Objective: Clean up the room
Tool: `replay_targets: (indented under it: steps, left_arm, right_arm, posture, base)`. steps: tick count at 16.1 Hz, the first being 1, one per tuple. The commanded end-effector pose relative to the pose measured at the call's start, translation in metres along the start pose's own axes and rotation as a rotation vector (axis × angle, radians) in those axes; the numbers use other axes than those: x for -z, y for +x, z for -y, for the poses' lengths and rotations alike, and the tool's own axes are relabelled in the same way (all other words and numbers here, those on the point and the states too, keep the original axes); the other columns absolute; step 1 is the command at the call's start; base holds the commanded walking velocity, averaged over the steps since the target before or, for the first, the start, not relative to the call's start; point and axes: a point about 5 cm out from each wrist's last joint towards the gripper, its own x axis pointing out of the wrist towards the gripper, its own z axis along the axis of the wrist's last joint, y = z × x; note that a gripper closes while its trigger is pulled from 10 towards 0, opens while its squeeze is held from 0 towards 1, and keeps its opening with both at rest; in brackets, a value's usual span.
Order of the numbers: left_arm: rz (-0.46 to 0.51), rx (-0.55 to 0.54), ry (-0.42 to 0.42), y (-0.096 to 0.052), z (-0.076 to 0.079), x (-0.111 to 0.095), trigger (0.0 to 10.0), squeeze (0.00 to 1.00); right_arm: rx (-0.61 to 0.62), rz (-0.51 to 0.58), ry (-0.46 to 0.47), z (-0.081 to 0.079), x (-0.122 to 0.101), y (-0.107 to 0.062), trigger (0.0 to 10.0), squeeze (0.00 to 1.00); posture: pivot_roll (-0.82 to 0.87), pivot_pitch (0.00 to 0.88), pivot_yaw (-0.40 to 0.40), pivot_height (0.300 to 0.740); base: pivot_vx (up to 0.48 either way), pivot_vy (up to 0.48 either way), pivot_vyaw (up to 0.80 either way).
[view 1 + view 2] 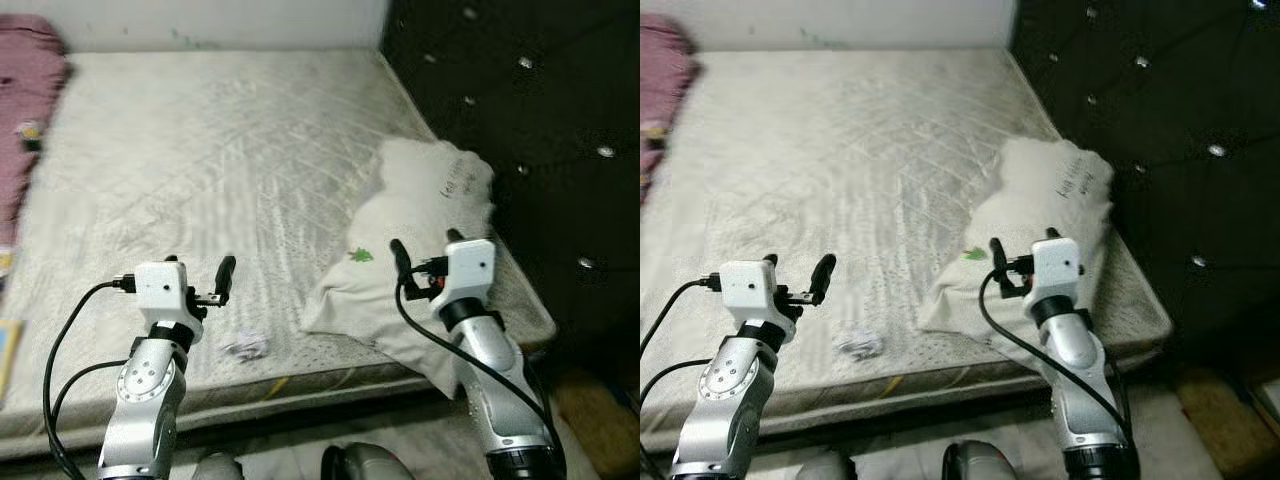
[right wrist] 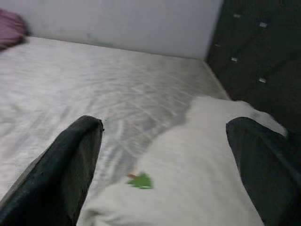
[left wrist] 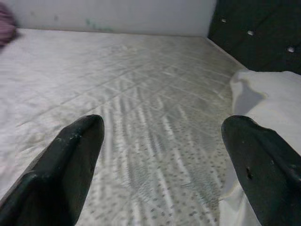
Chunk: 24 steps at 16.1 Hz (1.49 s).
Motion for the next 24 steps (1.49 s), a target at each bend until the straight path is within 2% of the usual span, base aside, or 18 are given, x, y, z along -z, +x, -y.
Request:
replay_targets:
  steps: [1, 6, 9, 11, 13, 14, 15, 17, 18, 19, 24]
  left_arm:
    - [-0.023, -0.007, -0.002, -0.002, -0.003, 0.003, 10.0, 0.00]
    - [-0.016, 0.006, -0.020, -0.002, -0.003, 0.002, 10.0, 0.00]
    - [-0.013, -0.035, -0.018, -0.004, -0.015, 0.002, 10.0, 0.00]
    - [0.001, -0.051, 0.072, -0.002, -0.022, -0.001, 10.0, 0.00]
    - [-0.018, -0.127, 0.122, 0.001, -0.030, -0.002, 10.0, 0.00]
    - [-0.033, -0.134, 0.118, 0.003, -0.033, -0.002, 10.0, 0.00]
    - [-0.026, -0.083, 0.044, 0.004, -0.033, -0.003, 10.0, 0.00]
    - [-0.002, -0.040, 0.056, 0.004, -0.027, -0.007, 10.0, 0.00]
    - [-0.003, -0.042, 0.051, 0.004, -0.026, -0.007, 10.0, 0.00]
    - [-0.009, -0.036, 0.049, 0.002, -0.020, -0.005, 10.0, 0.00]
    - [-0.018, -0.004, 0.003, -0.006, -0.009, 0.001, 10.0, 0.00]
  right_arm:
    - [-0.001, 0.004, 0.002, 0.001, -0.002, 0.000, 10.0, 0.00]
    - [0.013, 0.008, 0.011, 0.003, -0.002, -0.002, 10.0, 0.00]
    - [0.039, 0.003, 0.034, 0.009, -0.002, 0.000, 10.0, 0.00]
    - [0.054, -0.016, 0.036, 0.010, 0.001, 0.001, 10.0, 0.00]
    - [0.058, -0.036, 0.008, 0.007, 0.002, 0.003, 10.0, 0.00]
    - [0.074, -0.037, 0.009, 0.007, 0.002, 0.005, 10.0, 0.00]
    - [0.054, -0.029, 0.061, 0.005, 0.001, 0.006, 10.0, 0.00]
    - [0.084, 0.002, 0.083, 0.006, -0.004, 0.006, 10.0, 0.00]
    - [0.093, 0.006, 0.070, 0.006, -0.004, 0.006, 10.0, 0.00]
    - [0.089, 0.012, 0.013, 0.006, -0.006, 0.007, 10.0, 0.00]
    - [0.110, 0.011, 0.005, 0.011, -0.008, 0.006, 10.0, 0.00]
  posture:
    - [0.04, 0.111, -0.074, 0.740]
    - [0.04, 0.116, -0.078, 0.740]
    - [0.04, 0.118, -0.077, 0.740]
    - [0.04, 0.114, -0.077, 0.740]
    - [0.04, 0.110, -0.078, 0.740]
    - [0.04, 0.110, -0.078, 0.740]
    - [0.04, 0.110, -0.078, 0.740]
    - [0.05, 0.112, -0.084, 0.740]
    - [0.05, 0.106, -0.081, 0.740]
    - [0.04, 0.125, -0.073, 0.740]
    - [0.03, 0.122, -0.066, 0.740]
  base:
    - [0.000, 0.480, 0.00]
    - [0.000, 0.480, 0.00]
    - [0.000, 0.480, 0.00]
    - [0.000, 0.000, 0.00]
    - [0.000, 0.000, 0.00]
    - [0.000, 0.000, 0.00]
    - [0.000, 0.000, 0.00]
    - [0.000, 0.000, 0.00]
    - [0.000, 0.000, 0.00]
    - [0.000, 0.000, 0.00]
    - [0.000, 0.000, 0.00]
